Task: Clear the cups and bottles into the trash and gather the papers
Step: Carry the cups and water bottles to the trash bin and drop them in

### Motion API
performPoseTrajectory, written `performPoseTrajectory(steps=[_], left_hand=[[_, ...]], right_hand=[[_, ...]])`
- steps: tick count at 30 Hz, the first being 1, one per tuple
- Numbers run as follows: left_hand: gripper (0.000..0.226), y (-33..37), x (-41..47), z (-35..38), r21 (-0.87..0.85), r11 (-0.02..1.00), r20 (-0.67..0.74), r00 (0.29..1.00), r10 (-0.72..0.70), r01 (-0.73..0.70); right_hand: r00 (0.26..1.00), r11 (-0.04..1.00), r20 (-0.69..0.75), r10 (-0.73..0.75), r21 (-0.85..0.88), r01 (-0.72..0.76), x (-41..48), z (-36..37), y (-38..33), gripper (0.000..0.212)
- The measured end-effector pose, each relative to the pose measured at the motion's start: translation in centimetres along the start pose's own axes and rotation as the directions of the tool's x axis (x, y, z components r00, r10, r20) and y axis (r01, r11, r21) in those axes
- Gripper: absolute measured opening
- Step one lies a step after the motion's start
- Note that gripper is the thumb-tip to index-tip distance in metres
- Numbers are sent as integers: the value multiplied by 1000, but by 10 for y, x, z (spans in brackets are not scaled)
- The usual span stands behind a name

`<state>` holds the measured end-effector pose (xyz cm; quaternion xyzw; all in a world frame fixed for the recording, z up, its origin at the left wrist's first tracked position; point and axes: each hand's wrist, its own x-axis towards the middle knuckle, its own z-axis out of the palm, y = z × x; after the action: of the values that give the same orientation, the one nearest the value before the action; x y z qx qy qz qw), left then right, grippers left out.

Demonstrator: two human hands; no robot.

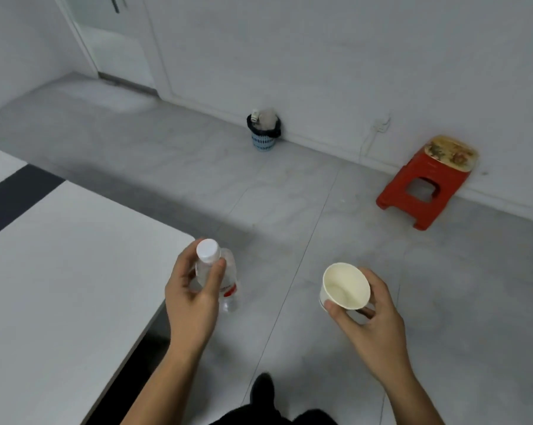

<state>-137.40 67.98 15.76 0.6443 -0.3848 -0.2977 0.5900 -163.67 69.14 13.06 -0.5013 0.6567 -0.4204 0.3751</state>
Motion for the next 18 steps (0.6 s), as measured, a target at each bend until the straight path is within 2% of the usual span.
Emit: performPoseTrajectory(steps=[4,11,15,18], left_hand=[[31,14,74,70,32,999,44,999,30,-32],[33,-17,204,219,55,999,84,996,-8,3],[33,-4,295,303,94,995,74,997,-35,28],[35,22,366,355,81,997,33,999,5,-8]], right_hand=[[999,999,-39,17,29,-15,94,-5,-8,76],[995,998,-88,55,43,-52,295,3,21,84],[999,999,-36,38,23,-37,431,-3,6,84],[1000,1000,18,-12,9,12,531,-6,-22,85]])
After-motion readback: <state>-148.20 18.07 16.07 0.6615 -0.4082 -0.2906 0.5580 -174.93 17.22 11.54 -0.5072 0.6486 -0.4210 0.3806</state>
